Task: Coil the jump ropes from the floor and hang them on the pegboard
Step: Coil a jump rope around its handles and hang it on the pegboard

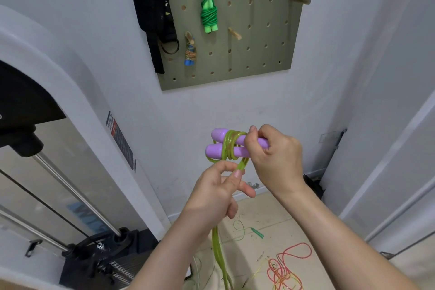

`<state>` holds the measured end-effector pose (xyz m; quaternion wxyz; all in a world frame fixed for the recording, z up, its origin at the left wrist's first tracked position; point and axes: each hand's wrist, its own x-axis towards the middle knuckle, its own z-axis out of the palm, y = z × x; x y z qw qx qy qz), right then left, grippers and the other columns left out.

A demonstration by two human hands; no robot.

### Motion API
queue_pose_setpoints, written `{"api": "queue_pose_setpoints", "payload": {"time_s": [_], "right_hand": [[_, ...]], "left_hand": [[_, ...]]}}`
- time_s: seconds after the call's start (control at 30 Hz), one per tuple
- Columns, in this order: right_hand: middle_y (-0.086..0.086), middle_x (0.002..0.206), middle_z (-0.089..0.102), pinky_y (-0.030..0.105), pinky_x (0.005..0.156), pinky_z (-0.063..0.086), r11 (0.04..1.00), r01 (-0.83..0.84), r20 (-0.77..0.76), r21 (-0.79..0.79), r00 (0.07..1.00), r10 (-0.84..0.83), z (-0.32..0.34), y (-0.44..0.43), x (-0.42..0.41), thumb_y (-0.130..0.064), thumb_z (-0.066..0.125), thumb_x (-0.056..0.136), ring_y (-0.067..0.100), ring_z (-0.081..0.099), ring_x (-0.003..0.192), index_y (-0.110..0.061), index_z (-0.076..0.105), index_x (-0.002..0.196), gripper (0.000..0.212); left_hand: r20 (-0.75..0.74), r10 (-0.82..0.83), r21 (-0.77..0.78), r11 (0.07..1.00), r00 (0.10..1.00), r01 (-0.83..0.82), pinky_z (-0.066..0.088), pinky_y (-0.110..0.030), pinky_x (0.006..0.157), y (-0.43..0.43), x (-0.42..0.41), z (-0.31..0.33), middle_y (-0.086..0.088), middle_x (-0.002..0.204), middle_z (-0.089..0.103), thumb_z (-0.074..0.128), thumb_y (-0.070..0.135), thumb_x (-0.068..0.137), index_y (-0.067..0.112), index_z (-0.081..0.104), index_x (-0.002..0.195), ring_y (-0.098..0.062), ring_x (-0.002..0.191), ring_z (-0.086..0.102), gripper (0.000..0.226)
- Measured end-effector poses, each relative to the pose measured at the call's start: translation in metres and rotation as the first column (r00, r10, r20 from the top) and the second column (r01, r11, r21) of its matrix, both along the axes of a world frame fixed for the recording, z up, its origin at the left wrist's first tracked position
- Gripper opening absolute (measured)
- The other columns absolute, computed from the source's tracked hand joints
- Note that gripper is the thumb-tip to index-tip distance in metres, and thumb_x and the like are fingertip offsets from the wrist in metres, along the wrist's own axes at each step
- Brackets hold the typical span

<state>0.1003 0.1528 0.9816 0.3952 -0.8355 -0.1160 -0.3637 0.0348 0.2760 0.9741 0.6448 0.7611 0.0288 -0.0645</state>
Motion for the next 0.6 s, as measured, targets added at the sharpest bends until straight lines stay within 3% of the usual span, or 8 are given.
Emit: {"api": "queue_pose_setpoints", "payload": {"time_s": [0.07,0.2,0.27,0.37,0.5,0.57,0.6], "right_hand": [[-0.008,0.038,0.022,0.027,0.045,0.024,0.998,-0.013,-0.053,0.056,0.998,0.016,0.000,-0.001,0.002,-0.034,0.049,0.088,0.018,0.027,0.044,-0.021,0.028,0.053,0.042],[-0.006,0.042,0.021,0.023,0.046,0.019,0.893,0.000,-0.266,0.450,0.955,0.135,-0.003,-0.003,0.009,-0.022,0.054,0.091,0.012,0.023,0.047,-0.019,0.027,0.049,0.051],[-0.007,0.045,0.019,0.025,0.047,0.019,0.874,0.032,-0.304,0.484,0.943,0.133,-0.007,-0.003,0.012,-0.020,0.054,0.091,0.011,0.021,0.049,-0.016,0.028,0.051,0.048],[-0.004,0.044,0.026,0.031,0.049,0.024,0.927,0.017,-0.271,0.374,0.958,0.091,-0.014,-0.001,0.014,-0.026,0.054,0.091,0.014,0.026,0.050,-0.016,0.032,0.049,0.048],[-0.002,0.042,0.045,0.035,0.048,0.037,0.995,0.002,-0.144,0.102,0.990,0.012,-0.025,-0.002,0.016,-0.040,0.045,0.088,0.027,0.039,0.048,-0.013,0.039,0.054,0.044],[0.003,0.045,0.053,0.035,0.045,0.042,1.000,-0.001,-0.081,-0.017,0.997,-0.001,-0.030,-0.003,0.017,-0.043,0.041,0.089,0.032,0.044,0.046,-0.017,0.036,0.056,0.042],[0.004,0.044,0.053,0.034,0.043,0.042,0.998,0.002,-0.052,-0.064,0.999,-0.005,-0.031,-0.003,0.017,-0.042,0.041,0.089,0.032,0.044,0.044,-0.017,0.037,0.056,0.042]], "left_hand": [[-0.065,0.009,-0.136,0.991,0.998,-0.018,0.029,-0.018,0.041,-0.001,0.000,0.000,-0.005,0.079,0.073,0.043,0.023,0.101,0.010,0.055,0.104,-0.013,0.037,0.038,0.018],[-0.168,0.054,-0.317,0.943,0.984,-0.105,0.030,-0.016,0.039,0.002,0.003,-0.002,-0.007,0.073,0.070,0.046,0.023,0.099,0.007,0.058,0.087,-0.012,0.042,0.043,0.023],[-0.182,0.073,-0.343,0.930,0.981,-0.133,0.028,-0.014,0.038,0.004,0.004,-0.004,-0.006,0.069,0.065,0.048,0.024,0.098,0.007,0.060,0.084,-0.008,0.043,0.039,0.024],[-0.163,0.100,-0.296,0.944,0.982,-0.145,0.023,-0.013,0.036,0.004,0.002,-0.008,-0.002,0.064,0.059,0.048,0.021,0.098,0.005,0.063,0.091,-0.006,0.041,0.033,0.022],[-0.117,0.090,-0.122,0.987,0.989,-0.104,0.030,-0.018,0.043,0.002,-0.008,-0.009,0.001,0.074,0.070,0.046,0.022,0.100,0.017,0.056,0.112,-0.012,0.040,0.034,0.017],[-0.053,0.108,0.087,0.991,0.993,-0.103,0.037,-0.022,0.052,0.003,-0.009,-0.011,0.006,0.079,0.072,0.050,0.024,0.097,0.030,0.049,0.114,-0.011,0.046,0.041,0.018],[0.032,0.095,0.299,0.949,0.995,-0.100,0.040,-0.025,0.059,0.004,-0.009,-0.011,0.010,0.080,0.072,0.050,0.026,0.095,0.034,0.047,0.114,-0.008,0.053,0.048,0.021]]}}
